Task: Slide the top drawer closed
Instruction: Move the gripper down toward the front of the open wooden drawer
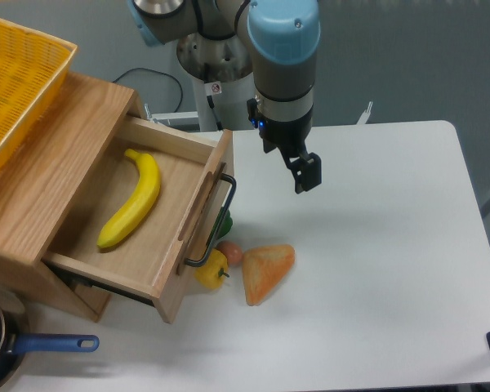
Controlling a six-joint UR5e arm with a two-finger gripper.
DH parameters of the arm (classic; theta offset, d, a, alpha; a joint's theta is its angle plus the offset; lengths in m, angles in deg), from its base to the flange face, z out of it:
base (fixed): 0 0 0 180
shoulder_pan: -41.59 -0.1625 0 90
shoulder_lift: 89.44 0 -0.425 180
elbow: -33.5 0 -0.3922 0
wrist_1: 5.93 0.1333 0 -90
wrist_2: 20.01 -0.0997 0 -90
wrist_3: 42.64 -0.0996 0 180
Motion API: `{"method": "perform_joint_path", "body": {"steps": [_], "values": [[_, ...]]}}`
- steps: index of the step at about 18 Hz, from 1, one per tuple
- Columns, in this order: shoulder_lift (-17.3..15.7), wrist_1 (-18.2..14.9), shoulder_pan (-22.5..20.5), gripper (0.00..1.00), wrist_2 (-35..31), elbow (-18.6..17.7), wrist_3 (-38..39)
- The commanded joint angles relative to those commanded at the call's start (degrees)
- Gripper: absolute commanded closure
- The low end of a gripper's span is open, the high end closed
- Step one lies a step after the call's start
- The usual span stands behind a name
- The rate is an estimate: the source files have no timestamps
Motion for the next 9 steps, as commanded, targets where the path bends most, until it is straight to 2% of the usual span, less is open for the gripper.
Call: {"method": "perform_joint_path", "body": {"steps": [7, 9], "values": [[0.9, 2.3, 0.1, 0.00, 0.3, -1.8, 1.0], [0.8, 6.7, 0.2, 0.00, 0.3, -3.5, 2.9]]}}
